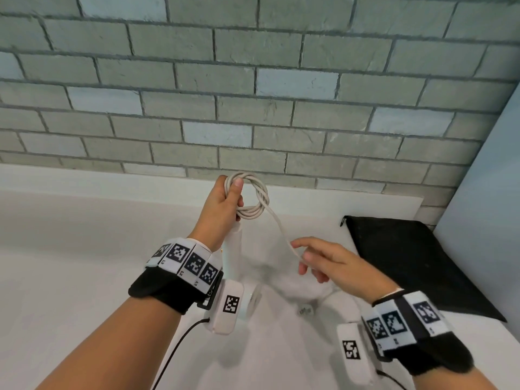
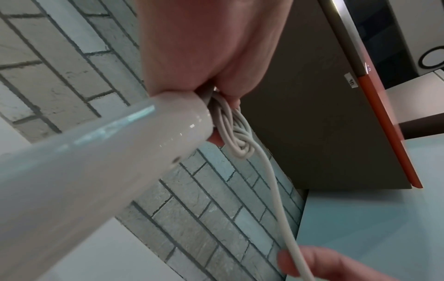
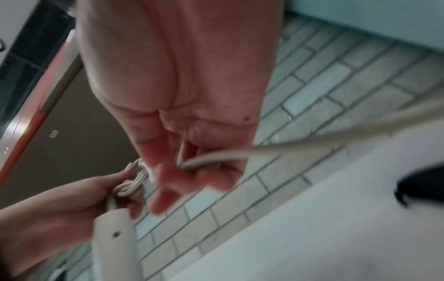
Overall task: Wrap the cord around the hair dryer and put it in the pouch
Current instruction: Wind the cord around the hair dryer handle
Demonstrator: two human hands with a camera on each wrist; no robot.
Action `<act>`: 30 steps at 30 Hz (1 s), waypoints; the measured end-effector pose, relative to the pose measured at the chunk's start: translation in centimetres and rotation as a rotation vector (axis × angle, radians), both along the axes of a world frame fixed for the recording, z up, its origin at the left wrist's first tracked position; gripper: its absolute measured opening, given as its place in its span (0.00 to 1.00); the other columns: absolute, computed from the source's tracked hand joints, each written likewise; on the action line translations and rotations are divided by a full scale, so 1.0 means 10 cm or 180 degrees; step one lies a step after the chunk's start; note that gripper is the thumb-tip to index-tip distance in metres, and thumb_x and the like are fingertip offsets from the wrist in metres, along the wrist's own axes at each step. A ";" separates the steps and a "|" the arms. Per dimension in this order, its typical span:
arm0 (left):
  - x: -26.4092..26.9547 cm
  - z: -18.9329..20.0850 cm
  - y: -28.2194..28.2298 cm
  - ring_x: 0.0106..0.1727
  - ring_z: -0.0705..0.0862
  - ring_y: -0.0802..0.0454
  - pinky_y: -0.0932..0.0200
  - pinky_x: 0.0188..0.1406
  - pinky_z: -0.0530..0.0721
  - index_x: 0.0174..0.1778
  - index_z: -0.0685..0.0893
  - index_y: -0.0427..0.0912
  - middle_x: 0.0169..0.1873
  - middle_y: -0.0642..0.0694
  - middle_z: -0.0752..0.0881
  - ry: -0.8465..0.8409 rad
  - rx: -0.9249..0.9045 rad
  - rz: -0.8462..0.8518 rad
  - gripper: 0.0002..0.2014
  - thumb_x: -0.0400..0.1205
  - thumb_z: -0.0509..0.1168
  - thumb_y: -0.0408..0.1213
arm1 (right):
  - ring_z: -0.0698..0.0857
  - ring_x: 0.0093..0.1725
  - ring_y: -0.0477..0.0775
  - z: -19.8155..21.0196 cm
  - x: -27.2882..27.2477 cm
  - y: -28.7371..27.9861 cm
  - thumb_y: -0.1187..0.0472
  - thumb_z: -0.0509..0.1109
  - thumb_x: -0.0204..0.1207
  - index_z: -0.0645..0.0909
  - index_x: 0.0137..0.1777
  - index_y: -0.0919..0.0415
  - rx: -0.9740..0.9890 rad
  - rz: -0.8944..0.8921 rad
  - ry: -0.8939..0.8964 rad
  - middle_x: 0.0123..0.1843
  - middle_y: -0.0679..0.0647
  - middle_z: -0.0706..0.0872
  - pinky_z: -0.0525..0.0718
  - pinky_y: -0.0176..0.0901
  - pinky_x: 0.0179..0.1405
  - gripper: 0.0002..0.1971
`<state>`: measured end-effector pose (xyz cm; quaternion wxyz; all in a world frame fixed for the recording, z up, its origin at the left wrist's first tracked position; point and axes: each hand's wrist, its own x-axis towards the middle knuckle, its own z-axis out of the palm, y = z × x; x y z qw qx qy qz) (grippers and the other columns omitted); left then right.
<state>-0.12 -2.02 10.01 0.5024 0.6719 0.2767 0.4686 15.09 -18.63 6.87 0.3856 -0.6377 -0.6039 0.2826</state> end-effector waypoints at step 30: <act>0.11 0.03 -0.34 0.41 0.83 0.50 0.56 0.42 0.81 0.55 0.81 0.35 0.42 0.42 0.86 0.0278 -0.0134 -0.0692 0.15 0.84 0.55 0.43 | 0.86 0.33 0.41 0.32 -0.16 0.78 0.75 0.70 0.70 0.83 0.52 0.76 0.1212 -0.0461 0.0993 0.40 0.60 0.87 0.86 0.33 0.40 0.11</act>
